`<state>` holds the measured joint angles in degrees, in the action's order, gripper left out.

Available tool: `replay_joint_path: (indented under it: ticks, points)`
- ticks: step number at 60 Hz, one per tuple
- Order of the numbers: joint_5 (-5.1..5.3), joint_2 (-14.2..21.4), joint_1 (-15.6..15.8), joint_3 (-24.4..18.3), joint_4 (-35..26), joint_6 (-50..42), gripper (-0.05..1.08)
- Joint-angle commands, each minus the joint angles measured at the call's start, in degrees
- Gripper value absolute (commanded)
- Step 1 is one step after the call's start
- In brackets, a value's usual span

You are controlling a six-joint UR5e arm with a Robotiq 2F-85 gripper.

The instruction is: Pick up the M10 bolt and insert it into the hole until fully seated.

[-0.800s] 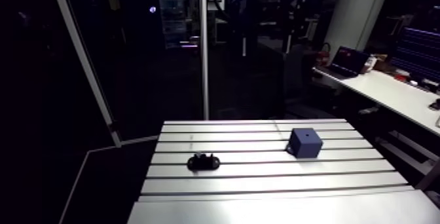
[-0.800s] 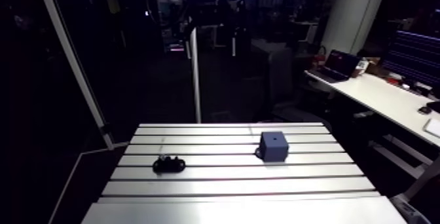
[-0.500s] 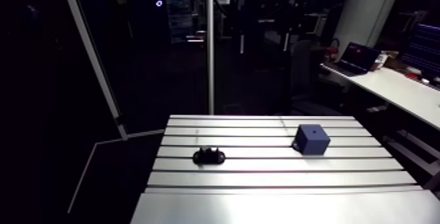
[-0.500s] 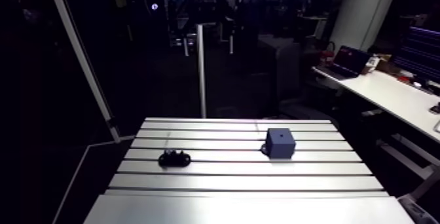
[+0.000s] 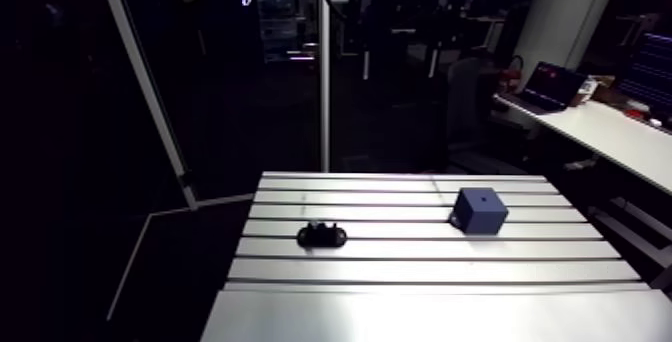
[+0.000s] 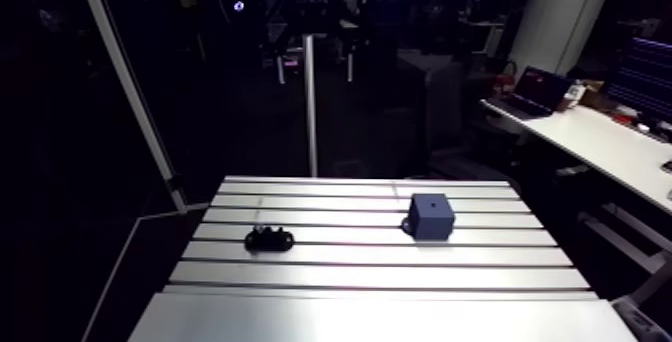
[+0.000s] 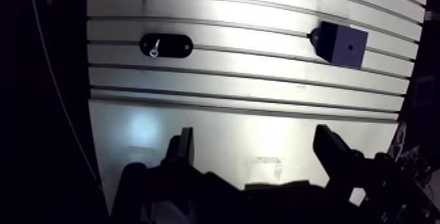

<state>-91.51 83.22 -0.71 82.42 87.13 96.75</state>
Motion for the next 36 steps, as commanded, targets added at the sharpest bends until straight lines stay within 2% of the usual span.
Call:
replay_joint_path:
  ticks: [1, 10, 14, 16, 28, 31, 36]
  points:
    - [0.59, -0.3, 0.1, 1.4, 2.4, -0.6, 0.01]
    - [1.01, -0.4, 0.3, 3.5, 5.4, -1.0, 0.01]
    - [1.59, -0.5, 0.7, 4.7, 6.7, -1.3, 0.01]
    - [2.22, -1.2, 1.3, 5.5, 7.8, -2.8, 0.01]
    - [2.34, -2.8, 3.8, 6.5, 11.1, -6.2, 0.01]
    - [1.88, -3.7, 4.8, 6.7, 12.2, -7.2, 0.01]
    - [1.75, -4.5, 5.8, 6.9, 13.0, -8.1, 0.01]
